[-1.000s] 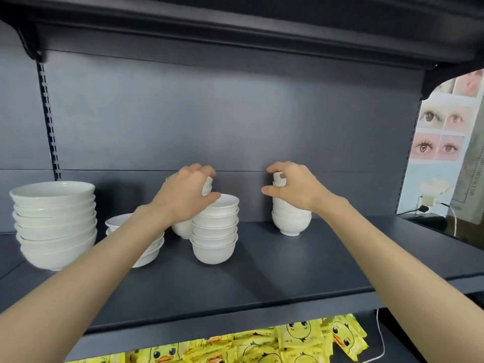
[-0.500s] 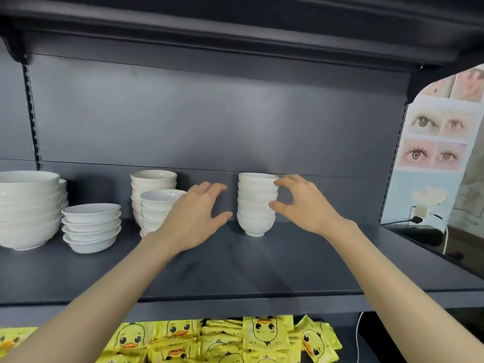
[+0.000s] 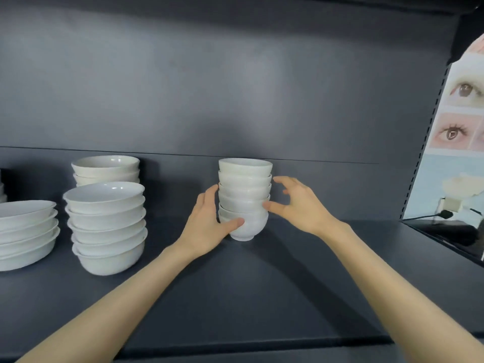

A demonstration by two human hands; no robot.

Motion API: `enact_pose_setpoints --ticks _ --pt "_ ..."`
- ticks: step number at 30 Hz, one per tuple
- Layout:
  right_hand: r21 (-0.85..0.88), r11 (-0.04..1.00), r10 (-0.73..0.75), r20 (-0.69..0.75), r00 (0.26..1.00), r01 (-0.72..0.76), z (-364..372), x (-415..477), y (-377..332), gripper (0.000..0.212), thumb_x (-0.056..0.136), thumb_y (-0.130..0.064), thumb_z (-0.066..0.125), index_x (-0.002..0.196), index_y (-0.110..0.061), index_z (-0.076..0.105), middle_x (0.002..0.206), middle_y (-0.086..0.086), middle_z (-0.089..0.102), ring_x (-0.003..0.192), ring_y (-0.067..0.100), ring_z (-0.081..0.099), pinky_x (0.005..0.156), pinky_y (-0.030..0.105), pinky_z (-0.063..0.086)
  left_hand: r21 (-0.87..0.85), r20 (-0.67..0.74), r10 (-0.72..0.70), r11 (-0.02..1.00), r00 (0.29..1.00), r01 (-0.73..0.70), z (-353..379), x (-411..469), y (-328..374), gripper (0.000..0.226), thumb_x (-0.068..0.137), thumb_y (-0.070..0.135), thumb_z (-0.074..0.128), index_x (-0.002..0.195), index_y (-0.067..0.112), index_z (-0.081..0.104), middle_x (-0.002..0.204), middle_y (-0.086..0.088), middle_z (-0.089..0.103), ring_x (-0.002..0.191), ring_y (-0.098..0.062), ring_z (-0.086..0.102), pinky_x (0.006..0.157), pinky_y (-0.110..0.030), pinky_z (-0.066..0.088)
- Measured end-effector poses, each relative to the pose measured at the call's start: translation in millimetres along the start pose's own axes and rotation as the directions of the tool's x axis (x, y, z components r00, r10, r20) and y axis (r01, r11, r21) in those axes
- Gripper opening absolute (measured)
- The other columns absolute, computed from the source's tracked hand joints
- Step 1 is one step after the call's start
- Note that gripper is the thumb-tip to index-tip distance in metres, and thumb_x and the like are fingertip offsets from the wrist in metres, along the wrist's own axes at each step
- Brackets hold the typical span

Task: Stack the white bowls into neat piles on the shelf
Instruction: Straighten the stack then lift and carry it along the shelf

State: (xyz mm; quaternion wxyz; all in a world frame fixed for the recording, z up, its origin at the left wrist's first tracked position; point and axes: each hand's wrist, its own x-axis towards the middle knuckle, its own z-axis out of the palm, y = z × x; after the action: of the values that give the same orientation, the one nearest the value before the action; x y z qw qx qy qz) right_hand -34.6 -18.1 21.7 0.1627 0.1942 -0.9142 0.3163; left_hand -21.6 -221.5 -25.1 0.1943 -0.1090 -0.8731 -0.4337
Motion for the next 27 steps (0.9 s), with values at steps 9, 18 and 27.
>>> enact_pose_setpoints --ticks 9,18,27 --pt "0.472 0.874 0.04 0.17 0.985 -0.117 29 60 42 0.098 0.071 -0.037 0.082 0.148 -0.027 0.021 0.132 -0.022 0.048 0.118 0.004 0.052 0.098 0.031 0.048 -0.276 0.148 -0.205 0.931 0.968 0.239 37 52 -46 0.146 0.035 0.069 0.084 0.149 0.037 -0.002 0.154 0.011 0.02 0.14 -0.011 0.027 0.113 -0.042 0.032" --pt "0.618 0.775 -0.121 0.345 0.931 -0.128 41 80 59 0.041 0.086 -0.009 0.066 0.101 -0.043 0.048 0.089 -0.034 0.068 0.084 -0.015 0.064 0.062 0.017 0.056 -0.473 0.107 -0.027 0.878 0.994 0.075 55 62 -40 0.089 0.064 -0.003 0.084 0.136 0.022 0.037 0.126 0.009 0.061 0.116 -0.007 0.059 0.087 -0.023 0.053" --pt "0.708 0.7 -0.146 0.261 0.954 -0.087 48 85 68 0.044 0.077 -0.004 0.076 0.102 -0.034 0.056 0.091 -0.026 0.071 0.087 -0.007 0.067 0.064 0.013 0.052 -0.424 0.049 -0.009 0.905 0.999 0.028 53 58 -25 0.069 0.064 -0.011 0.081 0.123 0.014 0.056 0.114 0.0 0.07 0.107 -0.014 0.065 0.084 -0.024 0.052"
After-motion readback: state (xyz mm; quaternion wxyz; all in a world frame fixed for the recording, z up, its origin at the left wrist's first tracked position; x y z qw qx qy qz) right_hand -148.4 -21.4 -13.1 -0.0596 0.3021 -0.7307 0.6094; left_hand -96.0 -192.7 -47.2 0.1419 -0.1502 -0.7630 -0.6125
